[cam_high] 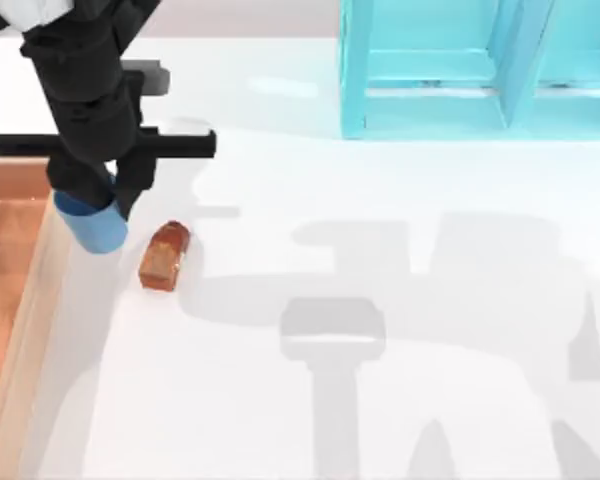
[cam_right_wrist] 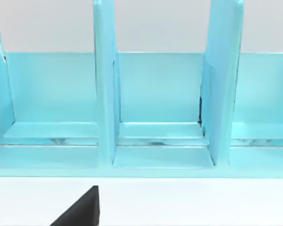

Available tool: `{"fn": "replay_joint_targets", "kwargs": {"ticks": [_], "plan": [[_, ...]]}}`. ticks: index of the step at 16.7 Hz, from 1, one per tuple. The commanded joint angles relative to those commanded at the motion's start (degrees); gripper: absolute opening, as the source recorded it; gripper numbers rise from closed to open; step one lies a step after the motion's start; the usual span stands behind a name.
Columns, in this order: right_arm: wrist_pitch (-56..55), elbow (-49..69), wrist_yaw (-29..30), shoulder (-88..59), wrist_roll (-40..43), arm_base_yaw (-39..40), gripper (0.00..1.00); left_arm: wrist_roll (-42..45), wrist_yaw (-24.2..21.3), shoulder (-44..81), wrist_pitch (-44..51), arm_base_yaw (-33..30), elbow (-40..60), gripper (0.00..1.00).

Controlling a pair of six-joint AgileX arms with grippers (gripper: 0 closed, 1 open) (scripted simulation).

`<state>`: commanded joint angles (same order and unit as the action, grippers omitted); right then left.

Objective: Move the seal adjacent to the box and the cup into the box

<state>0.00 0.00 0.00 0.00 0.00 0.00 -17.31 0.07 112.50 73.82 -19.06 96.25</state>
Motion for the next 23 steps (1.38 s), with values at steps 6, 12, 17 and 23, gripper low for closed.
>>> {"fn": "replay_joint_targets", "kwargs": {"ticks": [6, 12, 17, 23], "plan": [[0.00, 0.00, 0.00, 0.00, 0.00, 0.00, 1.00, 9.65, 0.96, -10.61, -1.94, 10.06, -11.48, 0.00], [0.00, 0.00, 0.00, 0.00, 0.00, 0.00, 1.00, 26.08, 1.48, -27.57, -4.81, 26.51, -31.26, 0.00], [0.00, 0.00, 0.00, 0.00, 0.00, 0.00, 1.00, 32.57, 1.60, -33.96, -5.84, 33.04, -38.42, 0.00], [0.00, 0.00, 0.00, 0.00, 0.00, 0.00, 1.00, 34.10, 2.35, -32.83, -7.14, 31.63, -37.68, 0.00]]}}
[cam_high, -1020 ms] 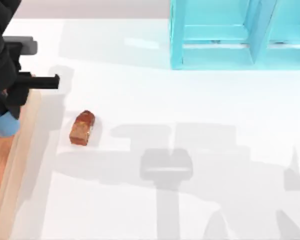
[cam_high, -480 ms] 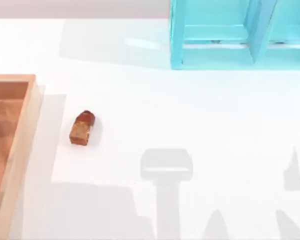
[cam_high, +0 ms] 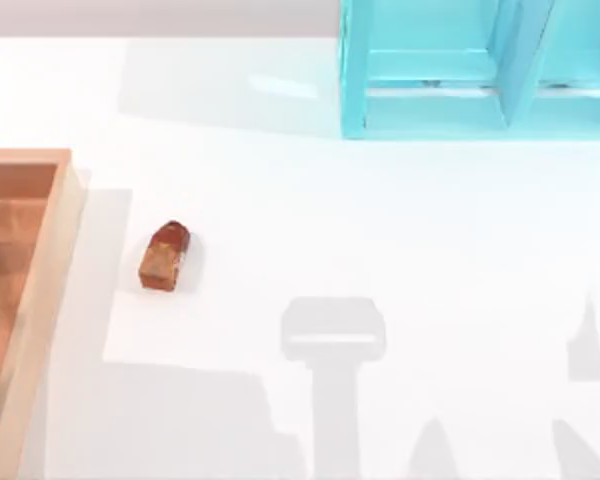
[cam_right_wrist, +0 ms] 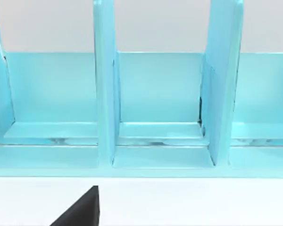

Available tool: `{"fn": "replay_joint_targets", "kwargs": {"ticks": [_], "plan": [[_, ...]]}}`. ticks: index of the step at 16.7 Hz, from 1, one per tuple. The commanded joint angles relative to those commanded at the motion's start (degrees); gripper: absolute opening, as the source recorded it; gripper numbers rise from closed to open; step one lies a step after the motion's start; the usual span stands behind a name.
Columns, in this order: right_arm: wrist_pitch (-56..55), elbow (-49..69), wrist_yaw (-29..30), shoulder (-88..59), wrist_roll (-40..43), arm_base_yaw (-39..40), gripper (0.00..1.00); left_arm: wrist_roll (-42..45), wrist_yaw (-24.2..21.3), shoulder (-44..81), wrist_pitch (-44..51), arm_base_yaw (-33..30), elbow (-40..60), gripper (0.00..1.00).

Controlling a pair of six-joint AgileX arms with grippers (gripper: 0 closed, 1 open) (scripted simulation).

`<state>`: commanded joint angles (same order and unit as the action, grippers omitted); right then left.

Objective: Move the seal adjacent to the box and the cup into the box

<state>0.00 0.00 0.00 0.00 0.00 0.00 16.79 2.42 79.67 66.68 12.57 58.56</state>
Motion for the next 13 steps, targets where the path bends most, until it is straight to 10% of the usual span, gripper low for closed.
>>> {"fn": "replay_joint_targets", "kwargs": {"ticks": [13], "plan": [[0.00, 0.00, 0.00, 0.00, 0.00, 0.00, 1.00, 1.56, -0.68, 3.70, -14.53, 3.93, -11.42, 0.00]]}}
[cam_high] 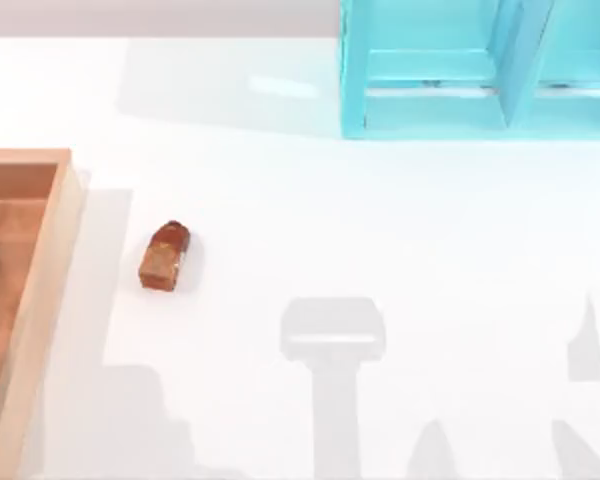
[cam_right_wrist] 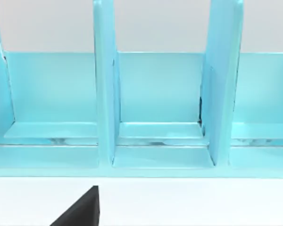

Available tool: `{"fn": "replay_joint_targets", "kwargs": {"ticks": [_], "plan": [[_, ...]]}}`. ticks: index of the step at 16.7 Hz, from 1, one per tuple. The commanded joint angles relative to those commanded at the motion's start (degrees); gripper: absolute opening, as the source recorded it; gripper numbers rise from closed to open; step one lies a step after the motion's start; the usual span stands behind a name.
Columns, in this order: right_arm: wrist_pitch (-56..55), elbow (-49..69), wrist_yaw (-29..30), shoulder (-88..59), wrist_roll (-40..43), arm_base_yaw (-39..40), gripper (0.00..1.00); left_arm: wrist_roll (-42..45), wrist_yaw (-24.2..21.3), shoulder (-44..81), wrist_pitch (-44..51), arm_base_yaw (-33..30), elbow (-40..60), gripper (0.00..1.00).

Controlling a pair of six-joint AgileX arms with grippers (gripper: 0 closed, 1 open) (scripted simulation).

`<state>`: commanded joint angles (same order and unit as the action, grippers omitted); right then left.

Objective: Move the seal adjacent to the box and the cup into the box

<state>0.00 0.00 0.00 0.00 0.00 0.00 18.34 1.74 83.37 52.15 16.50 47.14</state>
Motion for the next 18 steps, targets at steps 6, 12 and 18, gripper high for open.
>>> {"fn": "replay_joint_targets", "kwargs": {"ticks": [6, 12, 18], "plan": [[0.00, 0.00, 0.00, 0.00, 0.00, 0.00, 1.00, -0.26, -0.13, -0.11, -0.13, 0.23, -0.46, 0.08], [0.00, 0.00, 0.00, 0.00, 0.00, 0.00, 1.00, -0.26, -0.13, -0.11, -0.13, 0.23, -0.46, 0.53], [0.00, 0.00, 0.00, 0.00, 0.00, 0.00, 1.00, -0.26, -0.13, -0.11, -0.13, 0.23, -0.46, 0.98]]}}
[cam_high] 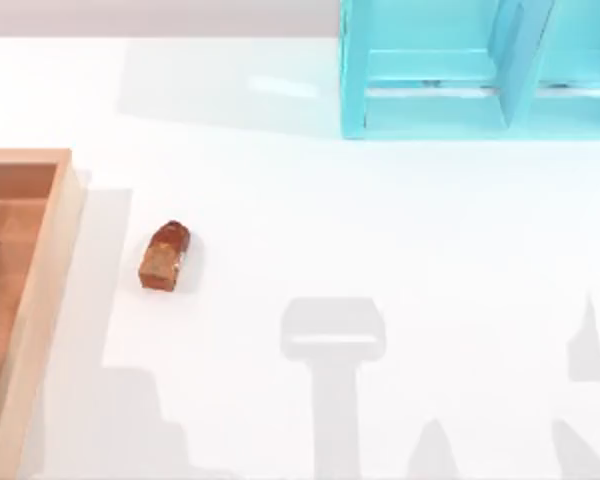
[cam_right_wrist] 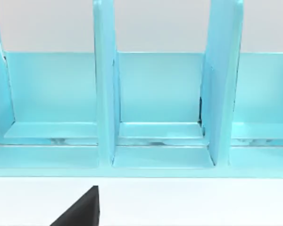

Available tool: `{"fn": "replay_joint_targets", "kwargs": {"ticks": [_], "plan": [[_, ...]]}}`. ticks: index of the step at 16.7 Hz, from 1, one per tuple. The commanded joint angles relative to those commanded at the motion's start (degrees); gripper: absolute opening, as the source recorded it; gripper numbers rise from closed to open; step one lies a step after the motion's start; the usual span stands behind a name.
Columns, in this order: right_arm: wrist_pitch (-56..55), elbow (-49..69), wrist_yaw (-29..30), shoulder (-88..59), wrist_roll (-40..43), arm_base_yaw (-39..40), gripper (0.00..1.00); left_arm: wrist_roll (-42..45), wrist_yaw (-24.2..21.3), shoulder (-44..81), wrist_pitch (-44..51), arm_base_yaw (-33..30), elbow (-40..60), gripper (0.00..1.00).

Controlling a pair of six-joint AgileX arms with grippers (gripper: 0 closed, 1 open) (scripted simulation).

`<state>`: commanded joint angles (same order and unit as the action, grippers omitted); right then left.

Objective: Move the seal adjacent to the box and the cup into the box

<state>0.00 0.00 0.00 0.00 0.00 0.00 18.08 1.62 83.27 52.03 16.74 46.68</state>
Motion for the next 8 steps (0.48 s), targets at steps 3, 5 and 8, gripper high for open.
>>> {"fn": "replay_joint_targets", "kwargs": {"ticks": [3, 5, 8], "plan": [[0.00, 0.00, 0.00, 0.00, 0.00, 0.00, 1.00, 0.00, 0.00, 0.00, 0.00, 0.00, 0.00, 1.00], [0.00, 0.00, 0.00, 0.00, 0.00, 0.00, 1.00, 0.00, 0.00, 0.00, 0.00, 0.00, 0.00, 1.00], [0.00, 0.00, 0.00, 0.00, 0.00, 0.00, 1.00, 0.00, 0.00, 0.00, 0.00, 0.00, 0.00, 1.00]]}}
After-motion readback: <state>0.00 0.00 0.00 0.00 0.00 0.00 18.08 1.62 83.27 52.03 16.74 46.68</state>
